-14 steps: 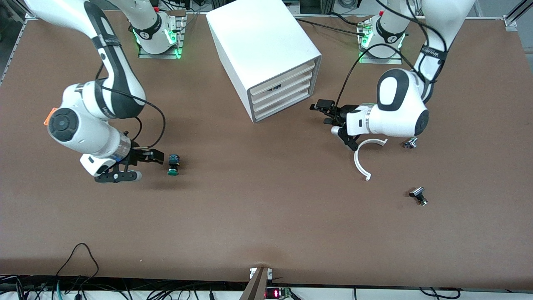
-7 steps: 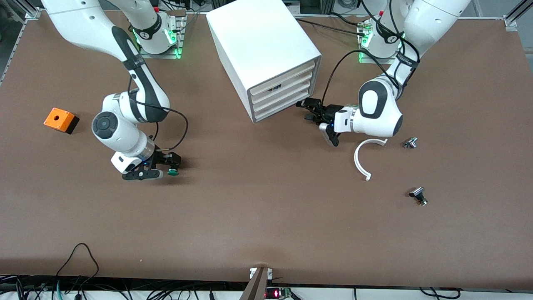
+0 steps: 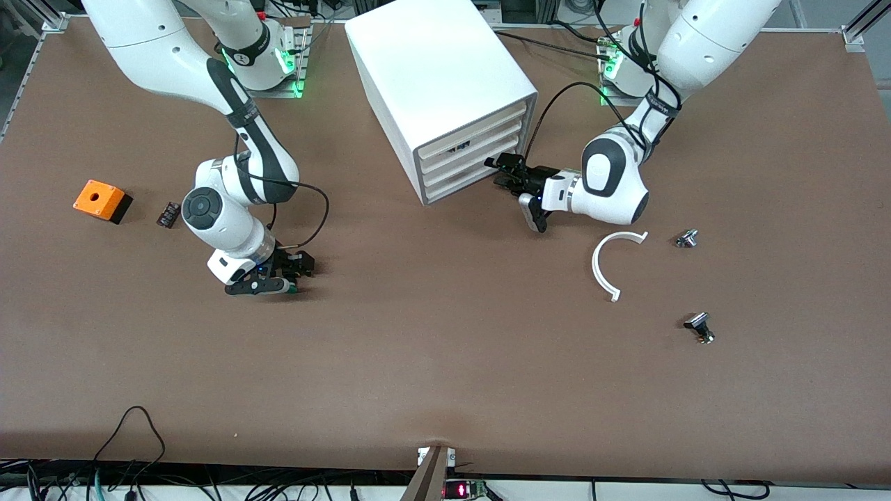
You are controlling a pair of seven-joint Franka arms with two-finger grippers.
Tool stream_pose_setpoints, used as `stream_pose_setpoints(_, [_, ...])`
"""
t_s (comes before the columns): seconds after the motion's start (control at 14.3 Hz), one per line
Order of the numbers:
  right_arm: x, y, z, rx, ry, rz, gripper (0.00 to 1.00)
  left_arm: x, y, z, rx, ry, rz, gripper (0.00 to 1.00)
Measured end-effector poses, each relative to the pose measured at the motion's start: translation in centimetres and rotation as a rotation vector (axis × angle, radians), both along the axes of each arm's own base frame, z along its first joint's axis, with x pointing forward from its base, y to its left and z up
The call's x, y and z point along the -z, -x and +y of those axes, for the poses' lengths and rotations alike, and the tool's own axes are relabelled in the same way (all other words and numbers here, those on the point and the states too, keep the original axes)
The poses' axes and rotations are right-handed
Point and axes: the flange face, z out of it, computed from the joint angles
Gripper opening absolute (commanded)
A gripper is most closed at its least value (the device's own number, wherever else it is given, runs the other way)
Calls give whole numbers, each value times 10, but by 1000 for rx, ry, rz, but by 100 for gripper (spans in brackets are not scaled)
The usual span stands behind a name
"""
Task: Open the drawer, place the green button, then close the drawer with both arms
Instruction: 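Pull the drawer open with the left gripper while the right gripper lifts the button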
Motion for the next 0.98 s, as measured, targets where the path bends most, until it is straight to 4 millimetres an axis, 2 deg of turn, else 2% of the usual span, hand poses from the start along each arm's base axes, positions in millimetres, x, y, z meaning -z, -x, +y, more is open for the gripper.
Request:
stream_pose_setpoints(0.14, [2,2,-1,0,1,6,33,9,15,0,-17,41,-5,47])
stream_pose_setpoints(0.35, [2,2,0,0,1,6,1,18,30,-9,-25,75,9,43])
stream_pose_setpoints(0.49, [2,3,3,-5,1,5,0,18,35,-15,-18,85,15,32])
stream_pose_setpoints(0.63, [-1,2,8,9,-2,-1,0,19,38,-19,-12,88,20,0])
stream_pose_setpoints(0.84, [-12,-2,29,86,-13,4,0,20,41,-22,-8,97,30,0])
stream_pose_setpoints(0.98, [-27,-8,46,112,-12,35,0,20,39,-21,-12,98,29,0])
